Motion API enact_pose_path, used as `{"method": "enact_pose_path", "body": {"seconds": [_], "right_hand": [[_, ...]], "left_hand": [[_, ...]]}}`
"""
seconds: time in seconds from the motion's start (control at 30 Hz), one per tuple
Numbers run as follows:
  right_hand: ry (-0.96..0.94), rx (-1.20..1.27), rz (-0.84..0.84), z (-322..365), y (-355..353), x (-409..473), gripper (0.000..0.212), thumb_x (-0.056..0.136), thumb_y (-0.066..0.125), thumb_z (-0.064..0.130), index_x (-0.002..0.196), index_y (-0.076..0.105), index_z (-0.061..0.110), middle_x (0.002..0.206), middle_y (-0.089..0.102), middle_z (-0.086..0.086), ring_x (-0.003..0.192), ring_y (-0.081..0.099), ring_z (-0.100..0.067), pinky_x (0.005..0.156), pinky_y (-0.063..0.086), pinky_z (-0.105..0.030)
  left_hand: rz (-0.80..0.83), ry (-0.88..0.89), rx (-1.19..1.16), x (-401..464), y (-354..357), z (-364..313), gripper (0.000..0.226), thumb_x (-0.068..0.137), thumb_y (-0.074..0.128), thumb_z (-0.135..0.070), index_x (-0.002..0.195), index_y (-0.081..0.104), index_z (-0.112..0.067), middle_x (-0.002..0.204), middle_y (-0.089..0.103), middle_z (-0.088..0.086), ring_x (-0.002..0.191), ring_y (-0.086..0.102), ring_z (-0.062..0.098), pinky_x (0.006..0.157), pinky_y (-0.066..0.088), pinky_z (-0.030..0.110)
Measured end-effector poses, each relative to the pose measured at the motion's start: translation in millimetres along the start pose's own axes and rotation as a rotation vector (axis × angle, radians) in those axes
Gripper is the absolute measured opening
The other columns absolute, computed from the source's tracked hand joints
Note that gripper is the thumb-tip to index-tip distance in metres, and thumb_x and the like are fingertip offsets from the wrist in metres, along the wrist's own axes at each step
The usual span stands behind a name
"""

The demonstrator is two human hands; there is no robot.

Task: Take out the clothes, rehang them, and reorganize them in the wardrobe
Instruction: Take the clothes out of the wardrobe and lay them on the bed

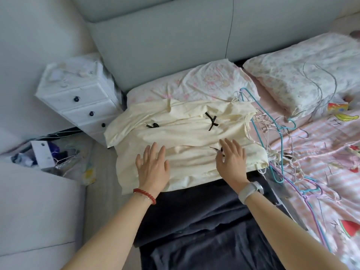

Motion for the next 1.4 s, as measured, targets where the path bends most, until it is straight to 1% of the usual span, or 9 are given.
{"method": "enact_pose_path", "body": {"seconds": [0.13,0.27,0.43,0.6,0.7,0.83,0.97,1.13,1.4], "right_hand": [[-0.147,0.033,0.066,58.6,8.1,-64.5,0.039,0.092,0.048,0.017,0.130,0.049,0.011,0.136,0.049,-0.008,0.136,0.028,-0.028,0.112,0.015,-0.051],[-0.269,0.081,0.158,105.0,24.3,-162.0,0.036,0.090,0.051,0.016,0.126,0.054,0.010,0.130,0.054,-0.008,0.133,0.034,-0.030,0.110,0.019,-0.055],[-0.568,-0.003,0.490,156.0,66.6,-322.2,0.037,0.094,0.042,0.023,0.129,0.049,0.016,0.133,0.050,-0.001,0.135,0.028,-0.024,0.111,0.011,-0.049],[-1.034,0.004,0.683,209.2,80.5,-480.4,0.030,0.085,0.042,0.021,0.101,0.064,0.008,0.102,0.064,-0.012,0.099,0.059,-0.033,0.090,0.040,-0.046],[-1.247,0.002,0.813,248.5,91.7,-562.2,0.035,0.089,0.045,0.018,0.122,0.055,0.012,0.123,0.058,-0.009,0.120,0.047,-0.027,0.099,0.035,-0.037],[-1.534,0.052,0.887,310.8,96.0,-663.4,0.039,0.089,0.042,0.017,0.125,0.052,0.009,0.121,0.059,-0.011,0.116,0.050,-0.028,0.100,0.037,-0.040],[-1.679,0.163,0.940,366.3,95.3,-757.7,0.036,0.088,0.048,0.013,0.123,0.054,0.006,0.121,0.059,-0.013,0.119,0.049,-0.028,0.104,0.034,-0.040],[-1.849,0.256,1.044,431.5,99.5,-865.5,0.036,0.089,0.047,0.014,0.124,0.053,0.008,0.121,0.059,-0.010,0.115,0.050,-0.028,0.098,0.038,-0.036],[-1.852,0.438,1.217,574.3,105.9,-1024.5,0.026,0.089,0.044,0.006,0.109,0.059,0.000,0.104,0.063,-0.018,0.099,0.054,-0.037,0.084,0.045,-0.042]], "left_hand": [[-0.058,-0.128,-0.059,-82.2,-31.0,35.2,0.047,0.095,0.037,-0.030,0.141,0.032,-0.020,0.153,0.019,0.004,0.140,0.015,0.023,0.111,0.014,0.048],[-0.069,-0.200,-0.100,-212.9,-33.4,61.9,0.046,0.093,0.043,-0.031,0.137,0.042,-0.018,0.147,0.034,0.007,0.129,0.038,0.026,0.104,0.028,0.049],[-0.087,-0.354,-0.160,-405.8,-7.5,109.0,0.037,0.082,0.064,-0.020,0.117,0.062,-0.008,0.127,0.056,0.015,0.110,0.057,0.033,0.091,0.044,0.048],[-0.153,-0.781,-0.164,-591.6,12.3,160.9,0.035,0.083,0.059,-0.016,0.117,0.059,-0.009,0.123,0.059,0.010,0.116,0.054,0.026,0.095,0.041,0.044],[-0.226,-1.079,-0.171,-694.6,14.6,184.1,0.040,0.090,0.050,-0.023,0.129,0.051,-0.015,0.136,0.049,0.003,0.129,0.041,0.018,0.106,0.027,0.040],[-0.378,-1.361,-0.139,-809.7,0.3,208.0,0.041,0.094,0.045,-0.026,0.133,0.046,-0.017,0.140,0.043,0.002,0.134,0.033,0.017,0.109,0.019,0.040],[-0.500,-1.580,-0.103,-902.2,-24.3,232.1,0.038,0.092,0.048,-0.022,0.130,0.050,-0.014,0.136,0.047,0.006,0.129,0.039,0.023,0.106,0.023,0.041],[-0.621,-1.790,-0.060,-1004.6,-57.4,258.7,0.038,0.092,0.048,-0.020,0.128,0.050,-0.012,0.133,0.049,0.009,0.126,0.040,0.028,0.104,0.029,0.047],[-0.748,-1.947,0.132,-1148.7,-139.8,352.3,0.040,0.094,0.044,-0.024,0.133,0.045,-0.015,0.138,0.043,0.006,0.127,0.035,0.027,0.101,0.028,0.048]]}}
Point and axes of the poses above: each hand's wrist, its own x-axis towards the middle knuckle, its own y-axis out of the palm, z = x × y, the point moved 4 cm from there along x, towards the middle knuckle
